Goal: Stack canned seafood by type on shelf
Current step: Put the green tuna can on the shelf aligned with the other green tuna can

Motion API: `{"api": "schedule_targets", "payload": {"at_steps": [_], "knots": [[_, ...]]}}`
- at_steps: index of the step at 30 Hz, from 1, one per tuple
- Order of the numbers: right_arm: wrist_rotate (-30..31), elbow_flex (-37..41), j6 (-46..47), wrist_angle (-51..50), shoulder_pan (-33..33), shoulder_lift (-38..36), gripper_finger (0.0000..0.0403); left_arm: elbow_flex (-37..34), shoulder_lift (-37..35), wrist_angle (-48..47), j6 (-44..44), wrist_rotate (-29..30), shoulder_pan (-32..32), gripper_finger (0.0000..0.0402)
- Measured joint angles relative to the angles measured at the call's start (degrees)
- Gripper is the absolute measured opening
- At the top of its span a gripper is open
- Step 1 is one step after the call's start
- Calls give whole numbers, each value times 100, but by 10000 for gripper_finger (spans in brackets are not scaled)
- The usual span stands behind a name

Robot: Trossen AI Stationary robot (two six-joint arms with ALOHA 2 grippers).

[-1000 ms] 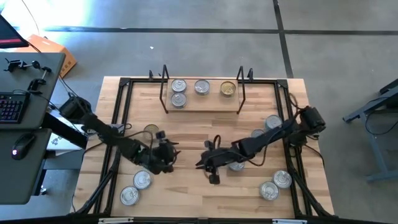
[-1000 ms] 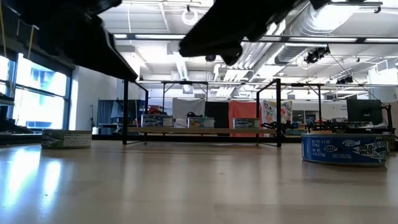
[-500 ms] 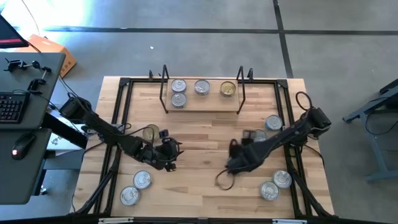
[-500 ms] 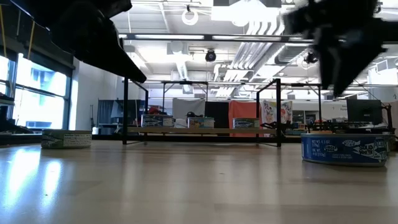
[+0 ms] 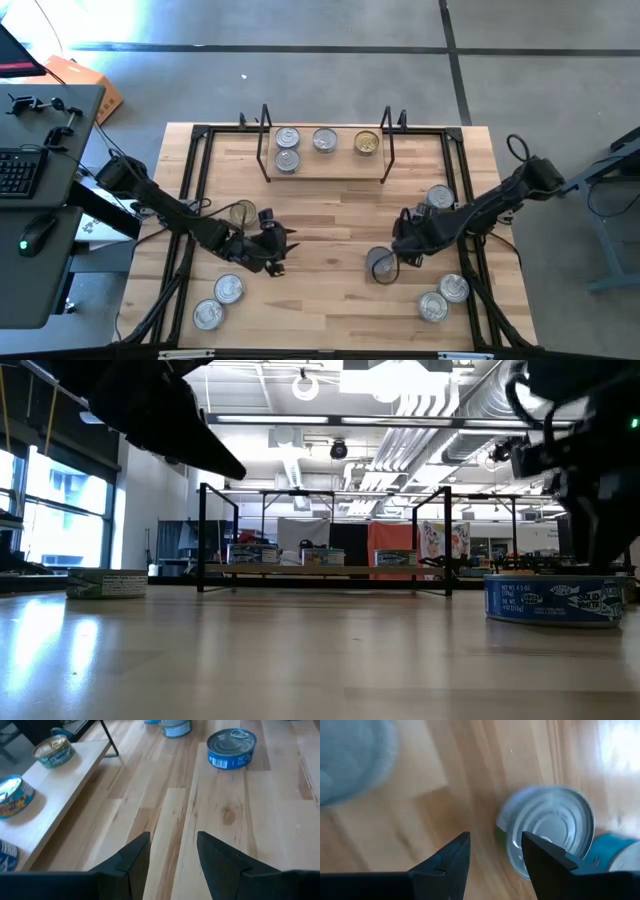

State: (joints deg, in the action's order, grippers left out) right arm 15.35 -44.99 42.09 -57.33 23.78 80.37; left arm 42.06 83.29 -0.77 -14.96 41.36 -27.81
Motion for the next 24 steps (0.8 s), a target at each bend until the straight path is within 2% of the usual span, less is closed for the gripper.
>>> {"api": "schedule_targets", "payload": {"at_steps": [3, 7, 16, 21, 24], "knots": [[-248, 410, 18, 159, -285, -23, 169, 0, 0, 159, 157, -5, 51, 154], [-257, 659, 53, 475, -550, -58, 169, 0, 0, 218, 213, -65, 122, 154], [-367, 286, -522, 1633, -759, -13, 169, 0, 0, 218, 162, -68, 157, 154], [54, -34, -793, 2159, -806, -13, 169, 0, -2, 152, 161, -70, 133, 154], [429, -198, -755, 2562, -777, -15, 169, 0, -52, -450, -4, -68, 46, 154]]}}
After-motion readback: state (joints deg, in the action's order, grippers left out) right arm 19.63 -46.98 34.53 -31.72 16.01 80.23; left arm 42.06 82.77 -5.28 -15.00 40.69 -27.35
